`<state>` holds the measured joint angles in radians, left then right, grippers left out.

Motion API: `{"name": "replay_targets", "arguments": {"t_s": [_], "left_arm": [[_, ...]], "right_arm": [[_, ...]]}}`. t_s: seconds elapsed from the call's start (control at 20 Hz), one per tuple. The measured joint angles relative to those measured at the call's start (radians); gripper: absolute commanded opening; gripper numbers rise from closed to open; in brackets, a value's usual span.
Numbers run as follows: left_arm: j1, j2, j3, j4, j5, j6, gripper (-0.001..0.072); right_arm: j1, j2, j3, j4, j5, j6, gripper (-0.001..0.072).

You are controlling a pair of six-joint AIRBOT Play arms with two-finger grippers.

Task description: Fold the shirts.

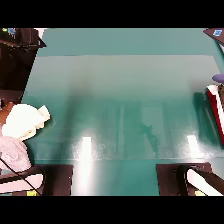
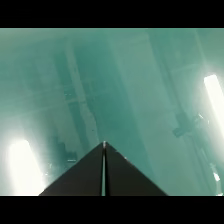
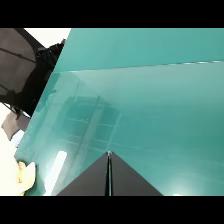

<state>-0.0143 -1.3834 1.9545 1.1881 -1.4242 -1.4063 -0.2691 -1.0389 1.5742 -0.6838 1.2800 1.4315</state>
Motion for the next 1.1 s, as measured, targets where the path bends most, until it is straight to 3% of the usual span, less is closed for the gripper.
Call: {"name": "replay_targets", "arguments": {"t_s": [0.75, 0.85, 0.95, 1.1], "left_arm": [[0.000, 0.000, 0.000, -0.003, 0.010, 0.000, 0.0029], [0.000, 0.000, 0.000, -0.008, 0.018, 0.000, 0.0396], [0.000, 0.000, 0.000, 0.018, -0.028, -0.002, 0.0363], [0.003, 0.023, -0.056, 0.172, -0.140, -0.020, 0.0392]], "right_arm": [[0.000, 0.000, 0.000, 0.001, 0.003, 0.000, 0.0016], [0.000, 0.000, 0.000, 0.001, 0.003, 0.000, 0.0017], [0.000, 0.000, 0.000, 0.001, 0.003, 0.000, 0.0017], [0.000, 0.000, 0.000, 0.001, 0.004, -0.004, 0.0017]]}}
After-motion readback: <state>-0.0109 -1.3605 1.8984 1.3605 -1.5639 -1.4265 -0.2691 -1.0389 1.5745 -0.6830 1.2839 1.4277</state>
